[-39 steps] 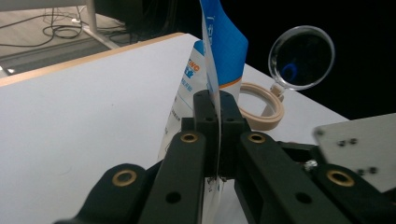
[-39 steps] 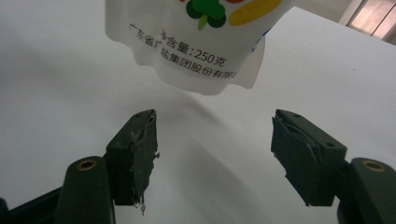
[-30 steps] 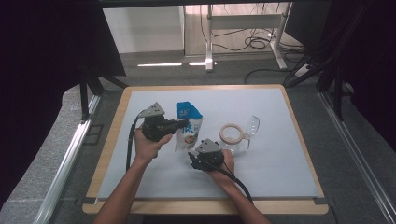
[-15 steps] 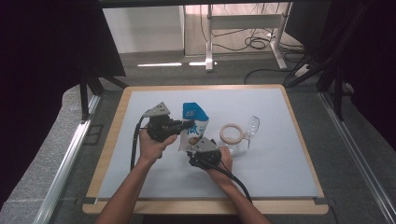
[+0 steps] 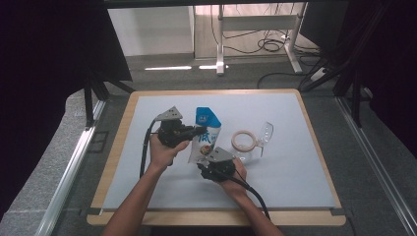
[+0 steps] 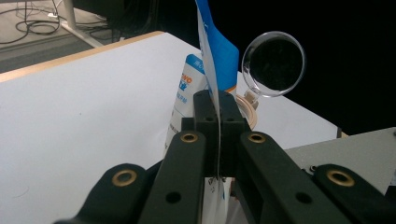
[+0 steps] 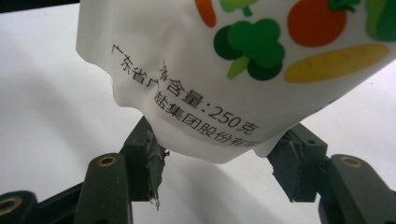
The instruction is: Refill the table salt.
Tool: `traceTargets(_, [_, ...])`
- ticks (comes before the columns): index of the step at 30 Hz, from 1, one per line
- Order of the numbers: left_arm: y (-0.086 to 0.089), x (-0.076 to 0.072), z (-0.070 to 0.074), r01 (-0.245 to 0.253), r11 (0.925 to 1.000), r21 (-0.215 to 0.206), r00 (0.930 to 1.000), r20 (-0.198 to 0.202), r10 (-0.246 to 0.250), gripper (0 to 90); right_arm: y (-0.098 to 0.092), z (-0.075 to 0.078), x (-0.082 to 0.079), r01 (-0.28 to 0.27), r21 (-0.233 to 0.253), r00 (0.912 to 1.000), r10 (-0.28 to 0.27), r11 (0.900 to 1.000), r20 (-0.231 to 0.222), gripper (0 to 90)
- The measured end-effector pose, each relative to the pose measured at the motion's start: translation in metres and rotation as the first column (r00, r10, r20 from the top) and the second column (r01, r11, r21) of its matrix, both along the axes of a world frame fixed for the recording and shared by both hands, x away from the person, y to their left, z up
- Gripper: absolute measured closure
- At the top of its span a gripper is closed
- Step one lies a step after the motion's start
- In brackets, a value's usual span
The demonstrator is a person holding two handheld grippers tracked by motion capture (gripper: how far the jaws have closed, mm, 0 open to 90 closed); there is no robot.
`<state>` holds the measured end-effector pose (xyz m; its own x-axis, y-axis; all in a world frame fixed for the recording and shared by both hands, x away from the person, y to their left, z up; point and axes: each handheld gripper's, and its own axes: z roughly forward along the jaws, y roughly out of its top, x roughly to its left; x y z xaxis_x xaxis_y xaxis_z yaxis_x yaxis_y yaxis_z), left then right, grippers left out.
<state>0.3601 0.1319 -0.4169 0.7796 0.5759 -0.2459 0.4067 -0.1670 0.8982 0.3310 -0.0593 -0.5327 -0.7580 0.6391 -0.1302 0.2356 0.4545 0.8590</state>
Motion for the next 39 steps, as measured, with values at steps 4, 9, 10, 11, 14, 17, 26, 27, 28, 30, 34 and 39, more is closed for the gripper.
traceTargets(4, [-0.002,0.001,-0.001,0.001,1.0,0.003,1.0,-0.005,-0.001,90.0,-0.002,-0.001,-0.002,-0.007,0.009,0.9999,0.007,1.0,-0.01,43.8])
traceTargets(9, [-0.005,0.002,-0.001,0.011,0.9999,0.011,0.9999,-0.006,-0.011,90.0,-0.005,-0.001,-0.005,-0.015,0.022,0.9995,0.015,1.0,-0.029,44.6])
traceTargets(10, [-0.007,0.002,0.0,0.021,0.9996,0.016,0.9997,-0.008,-0.021,90.0,-0.005,-0.001,-0.006,-0.012,0.024,0.9994,0.012,1.0,-0.033,44.6])
traceTargets(11, [-0.009,0.003,0.0,0.024,0.9995,0.019,0.9997,-0.006,-0.023,90.0,-0.006,-0.001,-0.007,-0.01,0.032,0.9992,0.011,0.999,-0.038,44.6])
traceTargets(14, [-0.013,0.004,0.001,0.035,0.9992,0.019,0.9994,-0.01,-0.034,90.0,-0.009,-0.001,-0.009,-0.002,0.042,0.999,0.004,0.999,-0.045,44.6])
traceTargets(17, [-0.017,0.004,0.002,0.044,0.9988,0.023,0.999,-0.011,-0.044,90.0,-0.012,-0.001,-0.011,0.005,0.046,0.9987,-0.002,0.999,-0.05,45.3])
traceTargets(26, [-0.028,0.006,0.004,0.075,0.9971,0.013,0.997,-0.021,-0.074,90.0,-0.019,0.0,-0.014,0.019,0.07,0.9989,-0.016,0.997,-0.045,48.2])
traceTargets(27, [-0.029,0.006,0.005,0.075,0.9971,0.013,0.997,-0.019,-0.075,90.0,-0.019,0.0,-0.014,0.019,0.07,0.9989,-0.016,0.997,-0.045,48.2])
traceTargets(28, [-0.03,0.005,0.005,0.079,0.9968,0.011,0.9968,-0.016,-0.079,90.0,-0.02,0.0,-0.014,0.022,0.065,0.9991,-0.02,0.998,-0.038,47.7])
traceTargets(30, [-0.032,0.004,0.006,0.08,0.9967,0.012,0.9967,-0.014,-0.08,90.0,-0.019,0.001,-0.013,0.023,0.066,0.9991,-0.02,0.998,-0.038,47.7])
traceTargets(34, [-0.031,0.006,0.005,0.076,0.997,0.018,0.997,-0.016,-0.075,90.0,-0.019,0.001,-0.014,0.027,0.068,0.9992,-0.025,0.997,-0.031,47.7])
traceTargets(39, [-0.033,0.008,0.004,0.075,0.9968,0.027,0.9969,-0.023,-0.075,90.0,-0.019,0.0,-0.016,0.024,0.075,0.9992,-0.022,0.997,-0.032,47.7])
